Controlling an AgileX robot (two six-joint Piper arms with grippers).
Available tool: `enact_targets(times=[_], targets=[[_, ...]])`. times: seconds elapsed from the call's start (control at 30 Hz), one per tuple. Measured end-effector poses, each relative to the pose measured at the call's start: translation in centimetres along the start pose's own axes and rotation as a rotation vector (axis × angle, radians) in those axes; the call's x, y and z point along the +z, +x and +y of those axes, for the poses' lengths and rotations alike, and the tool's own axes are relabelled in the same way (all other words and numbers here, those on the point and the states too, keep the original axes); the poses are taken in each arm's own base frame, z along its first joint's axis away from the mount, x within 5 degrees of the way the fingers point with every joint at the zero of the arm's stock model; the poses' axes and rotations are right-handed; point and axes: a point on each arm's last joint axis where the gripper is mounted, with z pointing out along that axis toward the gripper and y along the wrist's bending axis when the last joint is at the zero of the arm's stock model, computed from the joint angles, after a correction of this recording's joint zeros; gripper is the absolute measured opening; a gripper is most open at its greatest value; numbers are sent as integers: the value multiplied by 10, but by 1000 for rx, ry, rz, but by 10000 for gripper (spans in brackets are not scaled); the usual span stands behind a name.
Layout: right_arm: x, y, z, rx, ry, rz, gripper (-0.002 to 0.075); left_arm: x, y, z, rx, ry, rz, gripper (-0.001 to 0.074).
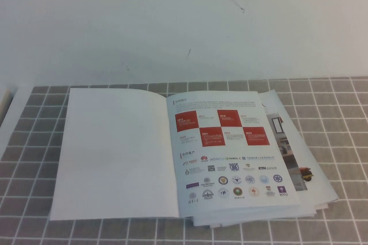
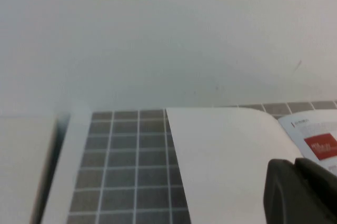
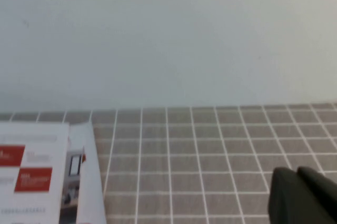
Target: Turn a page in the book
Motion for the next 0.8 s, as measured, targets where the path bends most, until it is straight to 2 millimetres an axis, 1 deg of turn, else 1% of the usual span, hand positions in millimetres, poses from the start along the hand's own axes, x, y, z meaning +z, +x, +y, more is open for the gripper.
enact_targets(times=[0.2,0.3,0.4,0.43,0.5,0.53,0.63,0.7,0.8], targets=[[51,-13,12,-108,-158,194,-3,65,9,-4,-129,32,253,-4],[75,-16,18,-111,-250,308,-3,92,9,-9,-159,78,392,-4],[101,-19,24,-106,-346,434,-3,121,7,-18,-192,161,510,-4],[111,-21,27,-103,-381,458,-3,128,3,-21,-193,194,527,-4],[129,-20,30,-102,-436,492,-3,145,0,-28,-188,278,570,-4],[138,-20,33,-98,-469,497,-3,158,0,-32,-204,324,589,-4],[163,-19,42,-75,-565,481,-3,183,-2,-41,-221,428,599,-4],[179,-17,50,-70,-619,476,-3,205,0,-48,-221,463,604,-4],[203,-9,69,-84,-692,506,-3,236,10,-60,-192,483,629,-4]])
